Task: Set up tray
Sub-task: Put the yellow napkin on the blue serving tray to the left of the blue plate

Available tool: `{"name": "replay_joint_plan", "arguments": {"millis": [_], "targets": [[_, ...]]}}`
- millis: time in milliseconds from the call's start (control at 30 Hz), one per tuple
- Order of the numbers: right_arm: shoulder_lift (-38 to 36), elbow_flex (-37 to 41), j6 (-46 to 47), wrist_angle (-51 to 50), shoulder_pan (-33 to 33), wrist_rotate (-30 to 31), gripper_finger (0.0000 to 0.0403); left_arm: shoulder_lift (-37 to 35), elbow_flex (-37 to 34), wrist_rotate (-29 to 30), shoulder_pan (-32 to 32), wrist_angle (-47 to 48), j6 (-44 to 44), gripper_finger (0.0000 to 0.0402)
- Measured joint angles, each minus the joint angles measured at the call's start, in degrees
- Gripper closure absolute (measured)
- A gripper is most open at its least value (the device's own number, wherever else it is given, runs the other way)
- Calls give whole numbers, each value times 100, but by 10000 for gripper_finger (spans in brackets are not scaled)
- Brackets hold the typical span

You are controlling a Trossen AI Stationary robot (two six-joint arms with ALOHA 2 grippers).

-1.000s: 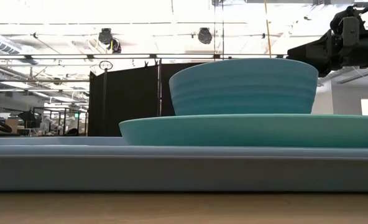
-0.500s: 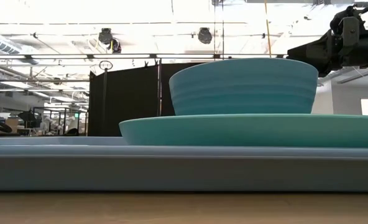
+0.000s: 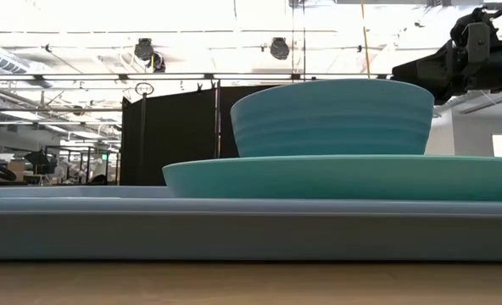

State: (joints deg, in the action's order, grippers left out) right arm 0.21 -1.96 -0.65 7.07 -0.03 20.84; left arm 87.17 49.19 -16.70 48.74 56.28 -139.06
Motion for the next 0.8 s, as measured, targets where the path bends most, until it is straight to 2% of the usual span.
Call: {"name": "replay_joint_plan", "arguments": {"millis": [100, 167, 267, 367, 500, 800], "targets": [[0, 0, -1, 2, 0, 1, 236, 238, 2, -388, 61, 155, -46, 324], [0, -1, -2, -4, -1, 1, 236, 409, 0, -433, 99, 47, -19, 346], [0, 0, 0, -2, 0, 0, 236, 559, 4, 153, 111, -427, 160, 385], [-2, -1, -1, 0, -2, 0, 236, 558, 11, 599, 99, -764, 256, 395], [0, 0, 0, 0, -1, 1, 236, 556, 9, 297, 108, -620, 238, 368], [0, 0, -2, -4, -1, 0, 236, 556, 9, 229, 183, -695, 209, 276]]}}
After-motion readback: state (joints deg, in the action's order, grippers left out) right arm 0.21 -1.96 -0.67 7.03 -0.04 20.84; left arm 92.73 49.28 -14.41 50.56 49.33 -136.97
